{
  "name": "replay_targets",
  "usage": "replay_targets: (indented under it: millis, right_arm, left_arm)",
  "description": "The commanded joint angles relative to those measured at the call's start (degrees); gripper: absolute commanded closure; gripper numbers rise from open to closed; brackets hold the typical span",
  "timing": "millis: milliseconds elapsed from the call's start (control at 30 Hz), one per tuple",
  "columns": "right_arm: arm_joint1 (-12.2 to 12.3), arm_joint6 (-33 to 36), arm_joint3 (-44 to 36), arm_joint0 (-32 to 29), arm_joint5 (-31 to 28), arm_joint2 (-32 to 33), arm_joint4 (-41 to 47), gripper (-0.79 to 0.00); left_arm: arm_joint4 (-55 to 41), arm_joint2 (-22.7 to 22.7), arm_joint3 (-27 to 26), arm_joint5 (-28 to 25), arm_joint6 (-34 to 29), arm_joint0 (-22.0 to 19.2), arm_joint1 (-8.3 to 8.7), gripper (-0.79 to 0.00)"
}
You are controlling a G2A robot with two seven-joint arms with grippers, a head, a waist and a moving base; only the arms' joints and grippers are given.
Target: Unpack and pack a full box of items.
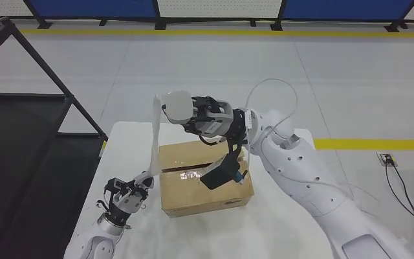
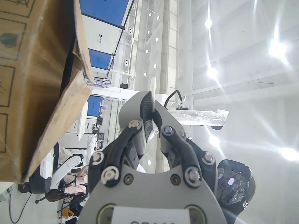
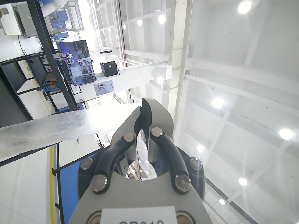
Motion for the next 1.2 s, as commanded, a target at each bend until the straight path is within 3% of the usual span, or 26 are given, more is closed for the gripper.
replay_targets:
  millis: [0, 467, 833, 1167]
  right_arm:
    - [0.2, -0.2, -0.3, -0.9, -0.3, 0.5, -0.5, 0.000]
    - [3.3, 0.9, -1.4, -10.7, 1.0, 9.7, -4.5, 0.000]
    - [6.6, -2.0, -3.2, -17.0, -10.1, 15.7, -10.5, 0.000]
    - [6.6, -1.7, -3.4, -17.1, -10.4, 15.9, -10.5, 0.000]
  left_arm:
    - [0.2, -0.1, -0.1, -0.4, 0.3, 0.1, -0.06, 0.000]
    - [-2.0, 1.5, -2.4, -10.8, 9.1, 4.3, -1.71, 0.000]
    - [-2.0, 1.5, -2.4, -10.8, 9.1, 4.3, -1.71, 0.000]
    - [-2.0, 1.5, -2.4, -10.8, 9.1, 4.3, -1.71, 0.000]
